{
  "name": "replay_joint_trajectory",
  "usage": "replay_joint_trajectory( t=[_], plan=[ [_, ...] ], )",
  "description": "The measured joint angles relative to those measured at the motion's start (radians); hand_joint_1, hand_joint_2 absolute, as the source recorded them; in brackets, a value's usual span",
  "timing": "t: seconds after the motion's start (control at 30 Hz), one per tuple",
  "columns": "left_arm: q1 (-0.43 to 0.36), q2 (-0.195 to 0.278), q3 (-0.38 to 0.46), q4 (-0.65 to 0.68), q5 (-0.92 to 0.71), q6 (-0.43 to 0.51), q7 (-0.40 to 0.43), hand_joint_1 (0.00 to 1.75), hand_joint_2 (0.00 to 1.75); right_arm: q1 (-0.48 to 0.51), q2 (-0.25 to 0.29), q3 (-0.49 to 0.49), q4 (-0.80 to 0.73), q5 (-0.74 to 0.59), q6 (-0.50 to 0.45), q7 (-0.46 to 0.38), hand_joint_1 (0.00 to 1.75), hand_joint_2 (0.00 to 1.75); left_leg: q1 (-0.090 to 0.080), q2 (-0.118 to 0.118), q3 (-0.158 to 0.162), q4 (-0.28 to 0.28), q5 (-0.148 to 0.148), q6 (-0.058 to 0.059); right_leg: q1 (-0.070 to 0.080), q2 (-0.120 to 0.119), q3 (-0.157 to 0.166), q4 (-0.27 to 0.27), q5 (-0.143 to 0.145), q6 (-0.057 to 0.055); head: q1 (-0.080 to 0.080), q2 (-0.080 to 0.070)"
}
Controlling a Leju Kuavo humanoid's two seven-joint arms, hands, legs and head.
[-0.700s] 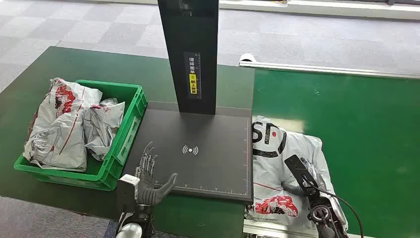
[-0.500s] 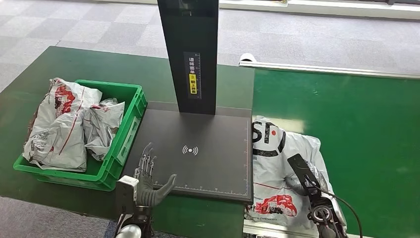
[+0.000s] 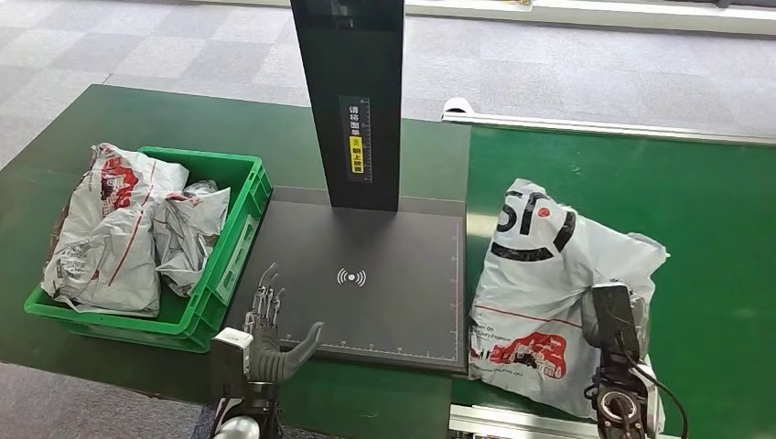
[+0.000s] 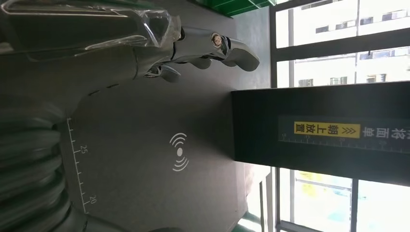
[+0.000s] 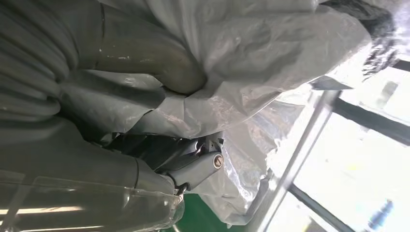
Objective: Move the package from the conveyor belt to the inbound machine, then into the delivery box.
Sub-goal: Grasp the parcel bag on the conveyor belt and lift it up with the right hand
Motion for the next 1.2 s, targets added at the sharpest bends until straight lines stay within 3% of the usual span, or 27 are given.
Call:
replay_joint_trajectory(
  t=[0.1, 0.3, 0.5, 0.87, 0.97, 1.07, 1.2],
  plan=[
    [0.000, 0.000, 0.004, -0.006, 0.000, -0.003, -0.016, 0.00, 1.75, 0.070, 0.022, -0.036, -0.163, -0.150, -0.090, -0.131, 1.75, 1.75, 0.000, -0.002, -0.001, 0.000, 0.000, 0.000, 0.000, -0.002, 0.000, 0.000, -0.001, 0.000, 0.000, 0.000],
    [0.000, 0.002, 0.012, -0.029, 0.000, -0.004, -0.029, 0.00, 1.75, 0.174, 0.059, -0.098, -0.395, -0.283, -0.146, -0.233, 1.75, 1.75, 0.000, -0.001, -0.001, 0.000, -0.001, 0.000, 0.000, 0.000, 0.000, 0.000, -0.001, 0.000, 0.000, 0.000],
    [0.008, 0.010, 0.028, -0.060, 0.003, 0.004, -0.040, 0.00, 1.75, 0.224, 0.083, -0.119, -0.502, -0.308, -0.136, -0.247, 1.75, 1.75, 0.000, 0.000, 0.000, 0.000, -0.001, 0.000, 0.000, 0.000, 0.000, 0.000, -0.001, 0.000, 0.000, 0.000],
    [0.014, 0.016, 0.040, -0.088, 0.004, 0.011, -0.047, 0.00, 1.75, 0.225, 0.096, -0.119, -0.514, -0.306, -0.109, -0.235, 1.75, 1.75, 0.000, -0.001, -0.001, 0.000, -0.001, 0.000, 0.000, 0.000, 0.001, 0.000, -0.001, 0.000, 0.000, 0.000],
    [0.014, 0.020, 0.052, -0.106, -0.001, 0.056, -0.050, 0.00, 1.75, 0.166, 0.100, -0.084, -0.456, -0.238, 0.023, -0.120, 1.75, 1.75, 0.001, 0.005, -0.008, -0.002, -0.001, -0.002, 0.001, 0.005, 0.000, 0.001, 0.001, -0.003, 0.001, 0.000],
    [-0.022, 0.029, 0.079, -0.129, -0.001, 0.093, -0.050, 0.00, 1.75, -0.012, 0.131, 0.051, -0.223, -0.138, 0.241, -0.022, 1.75, 1.75, 0.003, 0.019, -0.007, -0.001, 0.001, -0.004, 0.003, 0.018, -0.005, 0.001, 0.007, -0.007, 0.000, 0.000],
    [-0.059, 0.035, 0.099, -0.131, 0.007, 0.097, -0.047, 0.00, 1.75, -0.152, 0.178, 0.202, 0.001, -0.135, 0.264, -0.034, 1.75, 1.75, 0.004, -0.002, -0.005, -0.001, 0.012, -0.005, 0.004, -0.001, -0.007, 0.001, 0.008, -0.006, 0.000, 0.000]
  ],
)
